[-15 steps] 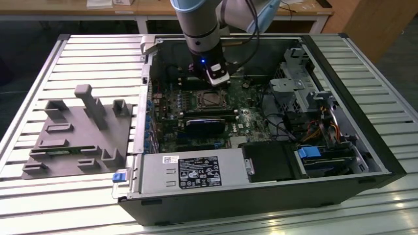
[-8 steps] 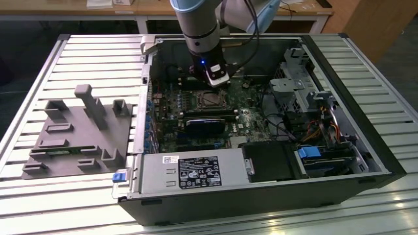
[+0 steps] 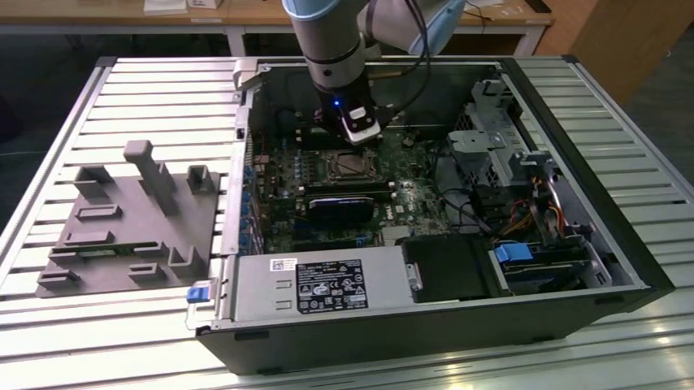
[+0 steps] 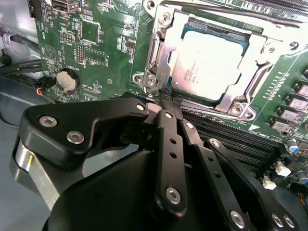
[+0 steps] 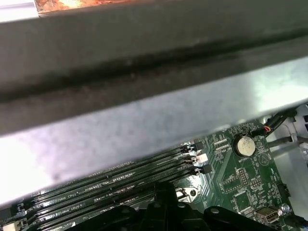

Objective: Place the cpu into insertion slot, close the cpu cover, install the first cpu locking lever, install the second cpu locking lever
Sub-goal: 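Install the first cpu locking lever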

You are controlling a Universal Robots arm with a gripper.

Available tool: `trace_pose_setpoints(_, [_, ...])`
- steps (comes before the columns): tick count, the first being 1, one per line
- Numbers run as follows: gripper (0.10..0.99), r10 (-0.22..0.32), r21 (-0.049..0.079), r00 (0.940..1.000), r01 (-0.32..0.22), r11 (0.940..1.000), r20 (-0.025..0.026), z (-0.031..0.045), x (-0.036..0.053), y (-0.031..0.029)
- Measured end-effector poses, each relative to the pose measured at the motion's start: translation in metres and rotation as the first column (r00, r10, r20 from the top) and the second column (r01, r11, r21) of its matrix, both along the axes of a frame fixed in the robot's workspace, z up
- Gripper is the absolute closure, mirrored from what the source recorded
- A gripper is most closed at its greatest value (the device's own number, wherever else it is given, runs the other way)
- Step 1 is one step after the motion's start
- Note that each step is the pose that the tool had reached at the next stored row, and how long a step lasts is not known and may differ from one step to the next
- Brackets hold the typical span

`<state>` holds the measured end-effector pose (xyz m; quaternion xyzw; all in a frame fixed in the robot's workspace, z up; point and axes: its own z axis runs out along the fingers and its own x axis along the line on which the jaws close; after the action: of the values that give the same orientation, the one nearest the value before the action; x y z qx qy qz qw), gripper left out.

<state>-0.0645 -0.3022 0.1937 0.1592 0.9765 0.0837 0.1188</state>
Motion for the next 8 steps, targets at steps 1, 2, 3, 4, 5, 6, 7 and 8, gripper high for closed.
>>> trace_pose_setpoints(1, [0.984, 0.0, 0.0, 1.0, 0.0, 1.0, 0.0, 0.0006, 0.0, 0.0])
trace_pose_setpoints(2, [0.984, 0.0, 0.0, 1.0, 0.0, 1.0, 0.0, 0.0014, 0.0, 0.0])
trace_pose_setpoints(3, [0.984, 0.0, 0.0, 1.0, 0.0, 1.0, 0.0, 0.0024, 0.0, 0.0])
trace_pose_setpoints(4, [0.984, 0.0, 0.0, 1.0, 0.0, 1.0, 0.0, 0.0036, -0.0001, 0.0])
trace_pose_setpoints(5, [0.984, 0.0, 0.0, 1.0, 0.0, 1.0, 0.0001, 0.0049, 0.0, 0.0])
trace_pose_setpoints(6, [0.984, 0.0, 0.0, 1.0, 0.0, 1.0, 0.0001, 0.0063, 0.0, 0.0])
trace_pose_setpoints(7, [0.984, 0.0, 0.0, 1.0, 0.0, 1.0, 0.0001, 0.0075, -0.0001, 0.0])
trace_pose_setpoints(8, [0.984, 0.0, 0.0, 1.0, 0.0, 1.0, 0.0, 0.0087, -0.0001, 0.0])
